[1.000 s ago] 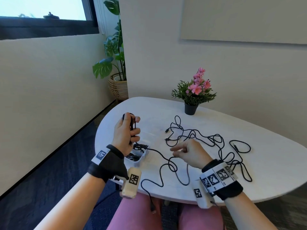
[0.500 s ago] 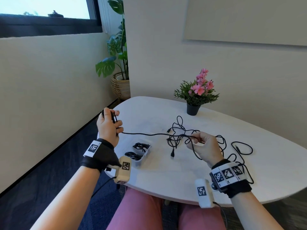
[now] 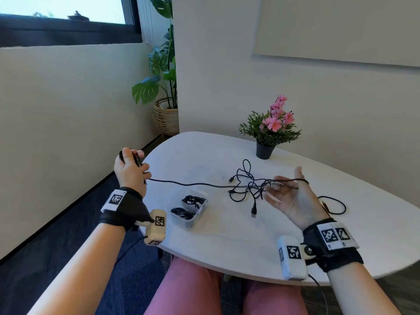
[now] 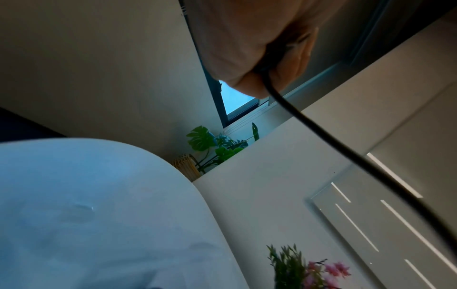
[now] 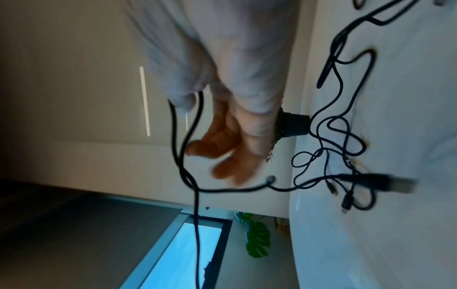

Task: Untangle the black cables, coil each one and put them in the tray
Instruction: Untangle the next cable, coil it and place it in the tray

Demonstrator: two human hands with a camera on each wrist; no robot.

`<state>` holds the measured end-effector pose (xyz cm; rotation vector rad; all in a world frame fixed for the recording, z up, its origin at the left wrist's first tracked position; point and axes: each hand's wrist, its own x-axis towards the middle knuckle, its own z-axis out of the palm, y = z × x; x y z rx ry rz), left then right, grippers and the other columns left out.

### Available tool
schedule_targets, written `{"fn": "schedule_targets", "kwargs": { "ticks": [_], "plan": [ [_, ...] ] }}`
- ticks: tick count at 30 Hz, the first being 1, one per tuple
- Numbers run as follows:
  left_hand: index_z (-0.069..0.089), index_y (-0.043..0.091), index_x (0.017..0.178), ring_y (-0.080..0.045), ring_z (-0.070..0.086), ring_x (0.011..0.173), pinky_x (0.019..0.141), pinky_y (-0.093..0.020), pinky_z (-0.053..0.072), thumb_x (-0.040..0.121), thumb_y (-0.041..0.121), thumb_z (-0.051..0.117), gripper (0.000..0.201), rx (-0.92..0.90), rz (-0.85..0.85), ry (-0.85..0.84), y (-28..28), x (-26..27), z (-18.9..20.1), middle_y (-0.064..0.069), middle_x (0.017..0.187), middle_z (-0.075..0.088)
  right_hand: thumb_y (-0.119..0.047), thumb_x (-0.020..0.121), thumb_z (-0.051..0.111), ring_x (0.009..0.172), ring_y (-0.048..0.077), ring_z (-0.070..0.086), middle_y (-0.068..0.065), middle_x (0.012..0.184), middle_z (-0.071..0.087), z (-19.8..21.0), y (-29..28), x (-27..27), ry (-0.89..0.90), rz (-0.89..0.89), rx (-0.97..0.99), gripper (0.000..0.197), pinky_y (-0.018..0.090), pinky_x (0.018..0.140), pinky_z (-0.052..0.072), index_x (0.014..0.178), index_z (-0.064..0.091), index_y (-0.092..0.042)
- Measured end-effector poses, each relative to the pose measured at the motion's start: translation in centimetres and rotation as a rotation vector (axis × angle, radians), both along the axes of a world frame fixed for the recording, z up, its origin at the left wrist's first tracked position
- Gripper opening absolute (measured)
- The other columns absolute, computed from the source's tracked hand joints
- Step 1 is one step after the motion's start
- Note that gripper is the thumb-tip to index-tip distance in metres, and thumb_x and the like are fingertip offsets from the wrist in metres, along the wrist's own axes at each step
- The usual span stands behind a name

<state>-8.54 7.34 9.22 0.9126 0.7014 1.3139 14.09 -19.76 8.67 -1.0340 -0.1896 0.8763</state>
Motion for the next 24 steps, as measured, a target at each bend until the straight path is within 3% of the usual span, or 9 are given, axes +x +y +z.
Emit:
{"fn": "schedule_targets", "kwargs": {
  "ticks": [2, 4, 6, 8, 10, 14, 19, 21, 24],
  "plan": [
    [0.042, 0.019, 0.079, -0.007, 0.027, 0.039, 0.037, -0.015, 0.021, 0.100, 0.025, 0.034, 0.023, -0.005, -0.037, -0.018, -0.7, 0.5, 0.0, 0.003, 0.074, 0.050, -0.086, 0.061, 0.034, 0.112, 0.024, 0.055, 0.012, 0.107, 0.067, -0.5, 0.2, 0.0, -0.029, 0.155, -0.026, 0.093, 0.062, 0.104, 0.025, 0.113, 0.067, -0.017],
    [0.043, 0.019, 0.079, -0.007, 0.027, 0.040, 0.037, -0.015, 0.022, 0.100, 0.025, 0.035, 0.023, 0.017, -0.080, -0.012, -1.6, 1.3, 0.1, 0.003, 0.074, 0.051, -0.096, 0.053, 0.020, 0.130, 0.024, 0.040, 0.019, 0.128, 0.059, -1.0, 0.3, 0.0, -0.040, 0.253, -0.017, 0.106, 0.063, 0.109, -0.002, 0.128, 0.057, -0.031],
    [0.044, 0.019, 0.080, -0.007, 0.027, 0.041, 0.038, -0.015, 0.022, 0.101, 0.027, 0.035, 0.024, 0.037, -0.095, -0.006, -2.0, 1.8, 0.3, 0.002, 0.075, 0.052, -0.094, 0.061, 0.009, 0.121, 0.031, 0.054, 0.030, 0.109, 0.064, -1.1, 0.4, -0.2, -0.008, 0.293, -0.040, 0.107, 0.054, 0.111, 0.009, 0.133, 0.052, -0.026],
    [0.044, 0.019, 0.081, -0.007, 0.028, 0.041, 0.038, -0.016, 0.023, 0.101, 0.028, 0.034, 0.024, 0.060, -0.084, -0.003, -1.7, 1.8, 0.5, 0.002, 0.076, 0.053, -0.084, 0.075, 0.009, 0.076, 0.034, 0.066, 0.022, 0.063, 0.060, -1.0, 0.6, -0.7, -0.042, 0.322, -0.156, 0.102, 0.045, 0.090, 0.039, 0.132, 0.051, -0.010],
    [0.044, 0.019, 0.082, -0.008, 0.028, 0.041, 0.038, -0.016, 0.023, 0.101, 0.028, 0.034, 0.023, 0.102, -0.063, 0.024, -0.8, 1.6, 0.5, 0.001, 0.077, 0.053, -0.074, 0.084, 0.021, 0.044, 0.019, 0.039, 0.004, 0.053, 0.038, -0.7, 0.6, -0.8, -0.075, 0.343, -0.308, 0.087, 0.034, 0.060, 0.046, 0.124, 0.052, -0.003],
    [0.042, 0.022, 0.081, -0.007, 0.030, 0.039, 0.037, -0.015, 0.023, 0.101, 0.027, 0.033, 0.023, 0.191, 0.041, 0.081, 1.1, 0.6, 0.9, 0.005, 0.075, 0.055, -0.045, 0.080, 0.058, 0.044, 0.008, 0.027, 0.005, 0.071, 0.049, -0.3, -0.1, 0.0, -0.075, 0.297, -0.333, 0.039, 0.013, 0.033, 0.017, 0.105, 0.046, -0.018],
    [0.041, 0.023, 0.081, -0.007, 0.034, 0.037, 0.036, -0.016, 0.024, 0.101, 0.030, 0.033, 0.023, 0.227, 0.191, 0.067, 3.3, -1.2, 2.5, 0.007, 0.074, 0.055, -0.001, 0.087, 0.056, 0.050, 0.008, 0.035, 0.005, 0.083, 0.056, -0.5, -0.5, -0.6, -0.249, 0.358, -0.252, 0.028, 0.014, 0.039, 0.025, 0.115, 0.058, 0.000],
    [0.041, 0.024, 0.082, -0.007, 0.034, 0.037, 0.036, -0.016, 0.024, 0.101, 0.030, 0.033, 0.022, 0.256, 0.200, 0.085, 3.5, -1.8, 3.2, 0.008, 0.074, 0.055, -0.001, 0.083, 0.061, 0.053, 0.011, 0.044, 0.009, 0.086, 0.061, -0.5, -0.2, -1.4, -0.200, 0.380, -0.159, 0.026, 0.015, 0.042, 0.032, 0.109, 0.062, 0.002],
    [0.041, 0.025, 0.082, -0.006, 0.034, 0.036, 0.035, -0.016, 0.024, 0.102, 0.030, 0.033, 0.022, 0.303, 0.166, 0.123, 2.3, -2.1, 4.1, 0.008, 0.076, 0.056, -0.027, 0.075, 0.074, 0.053, 0.023, 0.060, 0.012, 0.075, 0.060, -0.6, 0.6, -2.5, -0.121, 0.254, -0.225, 0.027, 0.021, 0.041, 0.043, 0.081, 0.057, -0.007]
  ]
}}
